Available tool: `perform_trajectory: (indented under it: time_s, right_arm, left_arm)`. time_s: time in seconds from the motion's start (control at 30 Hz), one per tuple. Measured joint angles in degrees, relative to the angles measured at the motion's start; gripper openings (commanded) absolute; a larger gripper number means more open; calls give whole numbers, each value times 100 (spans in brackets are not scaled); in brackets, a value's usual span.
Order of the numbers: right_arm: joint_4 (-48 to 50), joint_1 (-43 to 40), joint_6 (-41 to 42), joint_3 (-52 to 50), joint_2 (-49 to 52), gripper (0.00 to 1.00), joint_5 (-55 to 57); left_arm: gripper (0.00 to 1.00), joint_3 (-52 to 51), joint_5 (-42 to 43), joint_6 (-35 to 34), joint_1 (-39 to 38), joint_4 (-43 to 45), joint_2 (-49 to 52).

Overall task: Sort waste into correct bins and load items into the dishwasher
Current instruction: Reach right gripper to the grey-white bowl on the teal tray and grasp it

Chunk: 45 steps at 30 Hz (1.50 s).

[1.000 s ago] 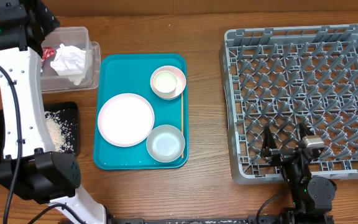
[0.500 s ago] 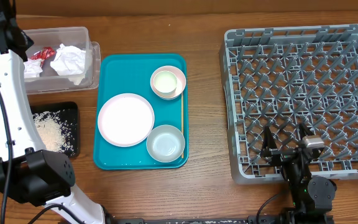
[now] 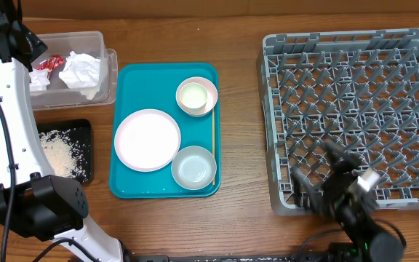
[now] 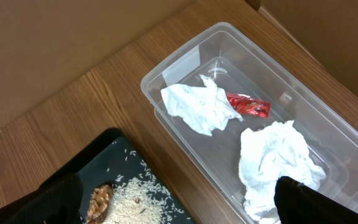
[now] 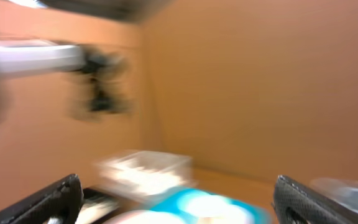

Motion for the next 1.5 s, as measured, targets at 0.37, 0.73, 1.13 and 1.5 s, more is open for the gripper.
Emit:
perform_trajectory:
  time_s: [0.37, 0.73, 1.13, 1.5]
  right_arm:
    - [1478, 4, 3582, 107, -4, 100, -247]
    - [-2721, 4, 2509, 3777, 1510, 99, 400]
    - [-7141, 879, 507, 7683, 5517, 99, 1178]
    - [-7213, 5862, 531, 7761, 8417, 100, 5307]
  left_arm:
    - [100, 0, 24, 0, 0, -11, 0]
    - [100, 0, 26, 0, 0, -13, 0]
    - [100, 0, 50, 0, 0, -11, 0]
    - [100, 0, 63, 0, 0, -13, 0]
